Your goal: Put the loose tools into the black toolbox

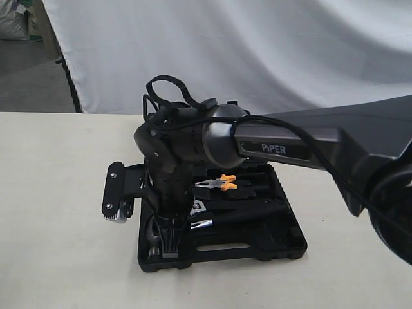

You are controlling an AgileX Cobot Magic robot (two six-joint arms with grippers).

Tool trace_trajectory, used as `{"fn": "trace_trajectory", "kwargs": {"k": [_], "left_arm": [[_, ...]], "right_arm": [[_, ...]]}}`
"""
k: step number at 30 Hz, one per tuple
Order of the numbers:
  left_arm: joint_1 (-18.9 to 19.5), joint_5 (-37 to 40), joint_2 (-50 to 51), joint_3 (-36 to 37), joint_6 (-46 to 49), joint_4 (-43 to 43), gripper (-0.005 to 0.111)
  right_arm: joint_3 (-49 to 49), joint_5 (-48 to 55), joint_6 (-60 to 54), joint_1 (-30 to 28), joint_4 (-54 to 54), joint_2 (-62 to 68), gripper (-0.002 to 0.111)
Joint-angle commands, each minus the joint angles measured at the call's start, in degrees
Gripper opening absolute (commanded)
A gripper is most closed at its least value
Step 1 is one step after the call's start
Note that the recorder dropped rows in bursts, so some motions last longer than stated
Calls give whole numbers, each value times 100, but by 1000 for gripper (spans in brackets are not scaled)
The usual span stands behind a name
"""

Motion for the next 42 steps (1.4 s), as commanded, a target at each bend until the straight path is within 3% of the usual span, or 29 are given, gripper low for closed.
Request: {"fn": "trace_trajectory", "kwargs": {"k": [1,7,35,38,42], "left_arm": [[145,-41,-18,-15,-27,25,1],[145,-41,-18,-15,-27,25,1],[145,-41,-18,-15,-27,25,1],[145,-41,-18,-15,-27,25,1],[145,-41,-18,-15,-27,25,1]], "right_arm": [[46,105,260,-32,-90,-256,60],[46,-92,486,-32,-66,-694,60],[46,-120,744,-32,14,-421,59],[46,-133,733,-32,14,-421,48],[46,-133,733,-32,14,-421,21]]}}
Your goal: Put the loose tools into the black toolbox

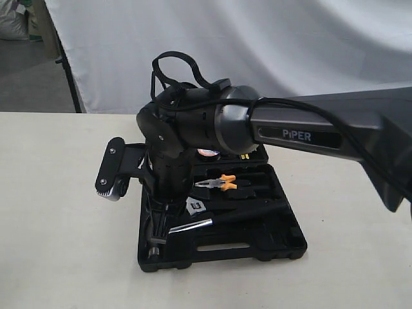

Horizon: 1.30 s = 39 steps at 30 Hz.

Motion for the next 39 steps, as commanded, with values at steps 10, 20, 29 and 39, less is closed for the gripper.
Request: {"fn": "trace_trajectory", "kwargs": {"k": [10,20,29,39], "left_arm": [[145,-41,-18,-15,-27,25,1],[145,-41,-18,-15,-27,25,1],[145,-41,-18,-15,-27,25,1],[145,-41,-18,-15,-27,25,1]], "right_arm": [[-5,29,44,-32,24,-11,0],[-5,123,763,-32,-29,-11,0],[-5,89,1491,-32,-409,-353,0],[5,65,1559,-32,-409,-103,0]]}}
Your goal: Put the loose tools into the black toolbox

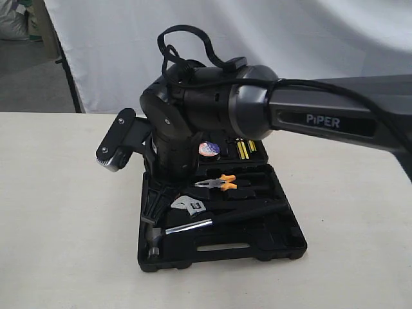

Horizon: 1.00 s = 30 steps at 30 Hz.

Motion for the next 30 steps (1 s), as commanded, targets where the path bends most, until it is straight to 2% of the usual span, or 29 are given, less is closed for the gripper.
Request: {"fn": "trace_trajectory", "kwargs": {"k": [1,5,8,18,25,30], "left_arm": [[145,-41,-18,-15,-27,25,1],[145,-41,-18,-15,-27,25,1],[145,-41,-18,-15,-27,25,1],[145,-41,-18,-15,-27,25,1],[145,-41,-18,-15,-27,25,1],[145,-41,-18,-15,-27,25,1]], "right_arm": [[5,-35,111,-32,-32,322,0],[16,68,474,-32,-61,1147,0],[16,159,589,-32,-96,1202,0],[3,119,793,-32,-180,-162,0],[1043,-529,956,-166,-211,553,0],[1197,237,984,-261,-439,831,0]]}}
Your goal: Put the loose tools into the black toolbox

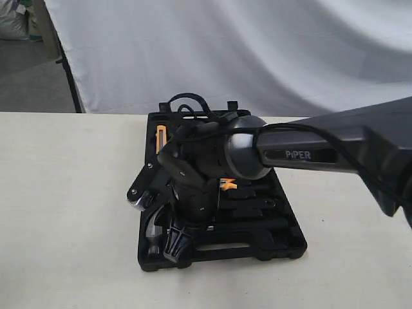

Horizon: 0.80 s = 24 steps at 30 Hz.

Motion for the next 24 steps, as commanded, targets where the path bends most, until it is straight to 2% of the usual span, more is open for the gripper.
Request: {"fn": "trace_trajectory", "kwargs": {"k": [1,11,17,24], "left_arm": [[145,-41,-18,-15,-27,25,1],[145,-41,-18,-15,-27,25,1],[145,-41,-18,-15,-27,25,1],[145,-41,-18,-15,-27,25,1]], "right_arm": [[175,747,64,-121,-133,247,0],[110,135,278,-147,-165,-1221,0],[110,127,301,-147,-165,-1959,0],[550,91,493,-160,-274,-2594,0]]}}
